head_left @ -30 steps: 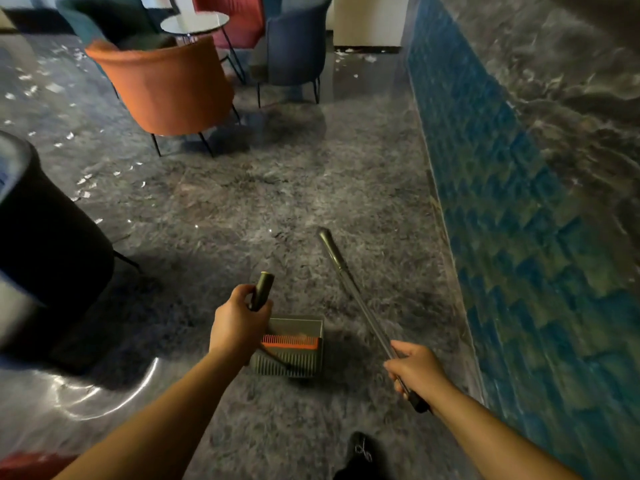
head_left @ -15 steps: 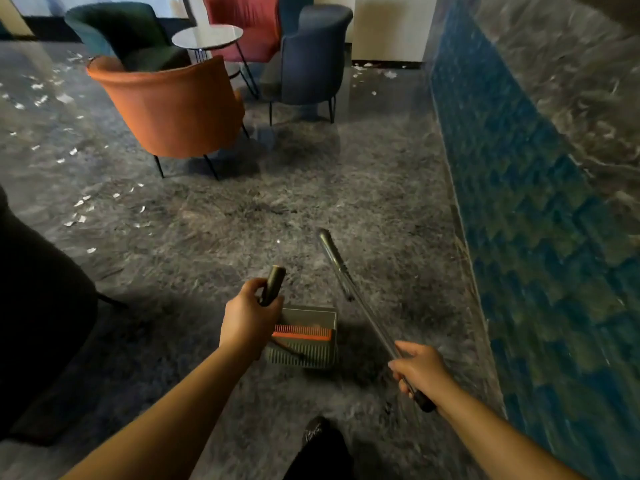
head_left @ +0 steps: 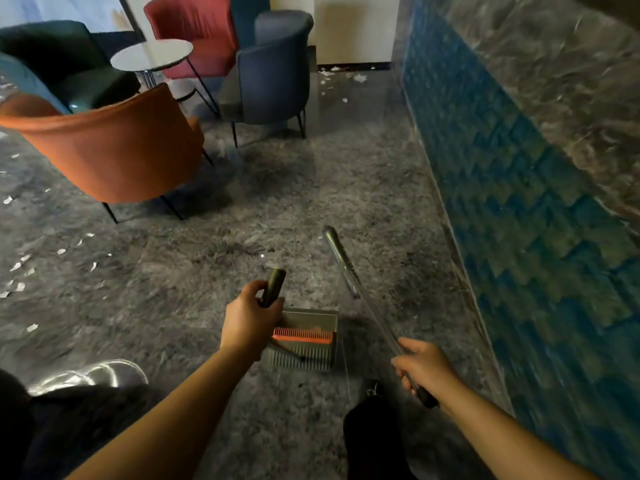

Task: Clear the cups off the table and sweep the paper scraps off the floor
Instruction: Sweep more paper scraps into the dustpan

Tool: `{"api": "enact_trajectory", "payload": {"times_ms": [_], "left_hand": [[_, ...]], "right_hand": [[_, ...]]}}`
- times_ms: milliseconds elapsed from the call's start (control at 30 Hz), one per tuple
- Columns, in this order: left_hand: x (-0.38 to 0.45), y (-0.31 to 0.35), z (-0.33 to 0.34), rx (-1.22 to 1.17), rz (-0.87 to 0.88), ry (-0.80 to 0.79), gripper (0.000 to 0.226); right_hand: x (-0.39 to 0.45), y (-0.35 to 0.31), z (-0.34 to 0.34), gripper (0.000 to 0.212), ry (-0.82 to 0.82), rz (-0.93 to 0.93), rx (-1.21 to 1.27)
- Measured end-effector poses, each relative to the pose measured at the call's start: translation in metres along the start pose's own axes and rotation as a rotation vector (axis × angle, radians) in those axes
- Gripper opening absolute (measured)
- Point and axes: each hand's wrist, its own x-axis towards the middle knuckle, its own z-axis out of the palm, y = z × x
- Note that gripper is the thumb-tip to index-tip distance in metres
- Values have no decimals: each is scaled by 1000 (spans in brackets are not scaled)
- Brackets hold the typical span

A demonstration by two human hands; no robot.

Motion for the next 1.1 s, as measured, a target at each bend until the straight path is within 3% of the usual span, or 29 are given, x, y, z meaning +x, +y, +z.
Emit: {"api": "enact_trajectory", "payload": {"times_ms": [467,1100], "left_hand": [[273,163,54,-60,27,52,42],[665,344,138,-43,117,-113,44]], "right_hand": [[232,-233,-66,55,26,3,-57],[516,-514,-105,51,95,23,58]]}}
